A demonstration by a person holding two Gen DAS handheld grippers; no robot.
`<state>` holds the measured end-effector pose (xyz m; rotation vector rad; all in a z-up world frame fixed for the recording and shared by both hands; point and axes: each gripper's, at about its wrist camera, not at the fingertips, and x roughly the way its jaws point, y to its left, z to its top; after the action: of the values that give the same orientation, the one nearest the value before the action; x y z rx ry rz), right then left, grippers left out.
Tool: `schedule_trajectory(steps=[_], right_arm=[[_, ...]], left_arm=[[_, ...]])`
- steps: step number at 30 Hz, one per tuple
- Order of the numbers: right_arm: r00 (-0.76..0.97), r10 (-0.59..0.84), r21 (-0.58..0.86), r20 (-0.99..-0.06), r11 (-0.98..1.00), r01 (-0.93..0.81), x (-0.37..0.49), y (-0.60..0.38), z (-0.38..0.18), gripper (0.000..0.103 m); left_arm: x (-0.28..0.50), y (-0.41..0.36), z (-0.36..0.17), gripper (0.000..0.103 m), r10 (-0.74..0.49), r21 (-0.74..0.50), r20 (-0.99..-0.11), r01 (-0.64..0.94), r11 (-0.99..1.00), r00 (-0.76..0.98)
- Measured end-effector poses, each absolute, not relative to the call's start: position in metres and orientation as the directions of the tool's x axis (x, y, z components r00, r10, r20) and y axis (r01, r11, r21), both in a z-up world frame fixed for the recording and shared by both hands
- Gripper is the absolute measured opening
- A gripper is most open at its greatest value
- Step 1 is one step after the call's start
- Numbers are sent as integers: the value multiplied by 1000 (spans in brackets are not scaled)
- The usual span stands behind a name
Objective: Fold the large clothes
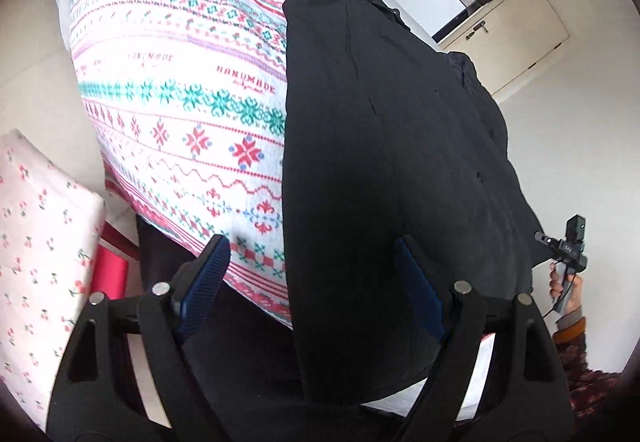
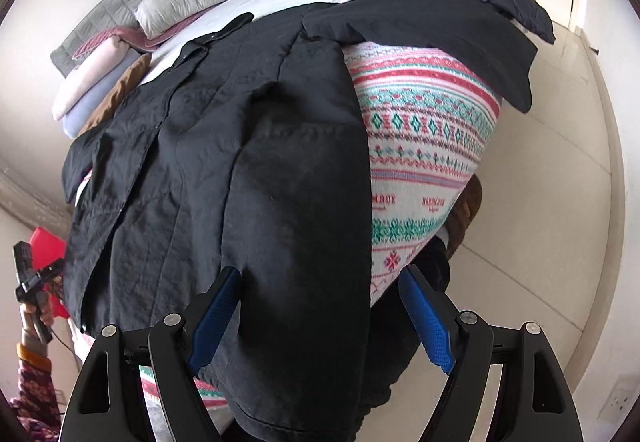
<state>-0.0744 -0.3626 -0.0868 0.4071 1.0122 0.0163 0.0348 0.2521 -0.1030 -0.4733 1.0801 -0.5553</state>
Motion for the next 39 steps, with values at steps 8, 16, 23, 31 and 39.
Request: schedule_trajectory(steps=[8, 16, 23, 31, 39], right_arm=[[548, 553, 713, -627, 691, 118, -76, -353, -114, 11], [717, 663, 927, -216, 369, -62, -97, -365, -29, 9], [613, 465, 755, -639, 531, 384, -118, -402, -129, 11], [547, 195, 516, -814, 676, 526, -151, -423, -100, 58], [614, 82, 346, -785, 880, 324, -68, -351, -16, 75]], left_arm=[[5, 228, -97, 12, -794, -779, -567, 169, 603, 218], [-19, 242, 5, 8, -905, -935, -210, 196, 297, 370], [-45, 222, -82, 14, -525, -531, -821, 38, 847, 223], [-46, 241, -18, 67, -314, -313, -846, 76, 947, 432], [44, 151, 17, 72, -395, -279, -778, 294, 914, 489]])
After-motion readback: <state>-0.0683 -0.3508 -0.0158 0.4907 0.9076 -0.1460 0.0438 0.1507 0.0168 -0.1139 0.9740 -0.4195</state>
